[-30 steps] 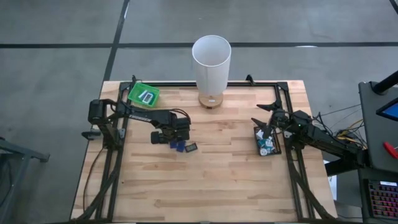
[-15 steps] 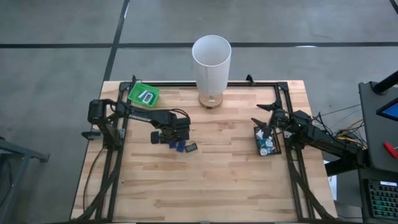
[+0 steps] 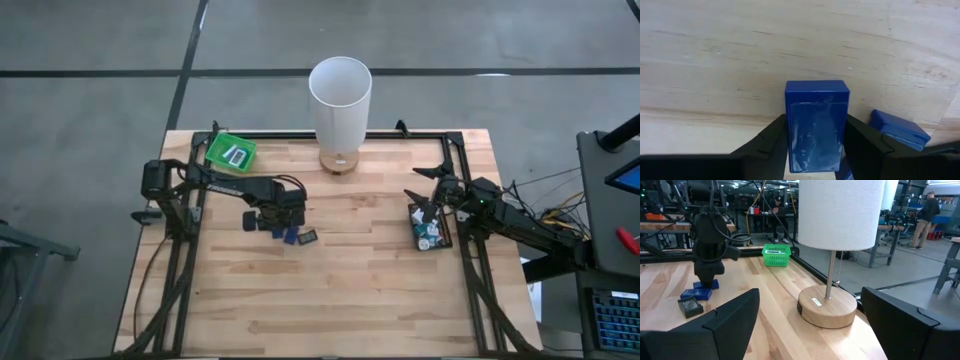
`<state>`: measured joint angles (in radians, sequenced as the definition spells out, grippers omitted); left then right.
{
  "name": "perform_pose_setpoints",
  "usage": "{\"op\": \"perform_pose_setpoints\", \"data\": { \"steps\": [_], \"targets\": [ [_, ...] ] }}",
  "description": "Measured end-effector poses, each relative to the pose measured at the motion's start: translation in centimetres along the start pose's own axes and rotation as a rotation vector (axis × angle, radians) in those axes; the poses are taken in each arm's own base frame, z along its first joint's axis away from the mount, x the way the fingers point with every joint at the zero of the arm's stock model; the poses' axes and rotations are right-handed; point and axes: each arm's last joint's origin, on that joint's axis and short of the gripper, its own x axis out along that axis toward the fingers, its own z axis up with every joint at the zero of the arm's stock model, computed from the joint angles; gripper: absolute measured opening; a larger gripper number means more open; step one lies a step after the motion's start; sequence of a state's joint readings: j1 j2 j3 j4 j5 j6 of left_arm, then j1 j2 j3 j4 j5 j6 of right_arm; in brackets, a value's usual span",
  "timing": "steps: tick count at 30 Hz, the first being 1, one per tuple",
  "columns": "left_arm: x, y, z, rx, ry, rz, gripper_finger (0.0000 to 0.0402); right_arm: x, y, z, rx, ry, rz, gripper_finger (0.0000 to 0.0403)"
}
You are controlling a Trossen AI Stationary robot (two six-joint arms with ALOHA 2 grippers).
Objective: Pick & Place Office items
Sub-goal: Put the left blue digital clock into the green bin
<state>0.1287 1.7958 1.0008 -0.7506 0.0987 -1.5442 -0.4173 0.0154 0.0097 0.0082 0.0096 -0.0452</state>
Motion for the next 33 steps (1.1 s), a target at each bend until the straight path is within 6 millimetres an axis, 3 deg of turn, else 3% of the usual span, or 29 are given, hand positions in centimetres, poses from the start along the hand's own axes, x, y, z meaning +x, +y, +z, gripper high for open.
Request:
{"op": "perform_pose_setpoints", "data": {
  "steps": [14,33],
  "targets": [
    [-0.4,-0.2,0.1,0.009,-0.020,-0.002,0.0156,0.0,0.0,0.0,0.000,0.000,0.000,0.0345],
    [-3.0,1.1,0.9,-0.004,-0.083,-0.008,0.0156,0.0,0.0,0.0,0.000,0.000,0.000,0.0343]
  ]
}}
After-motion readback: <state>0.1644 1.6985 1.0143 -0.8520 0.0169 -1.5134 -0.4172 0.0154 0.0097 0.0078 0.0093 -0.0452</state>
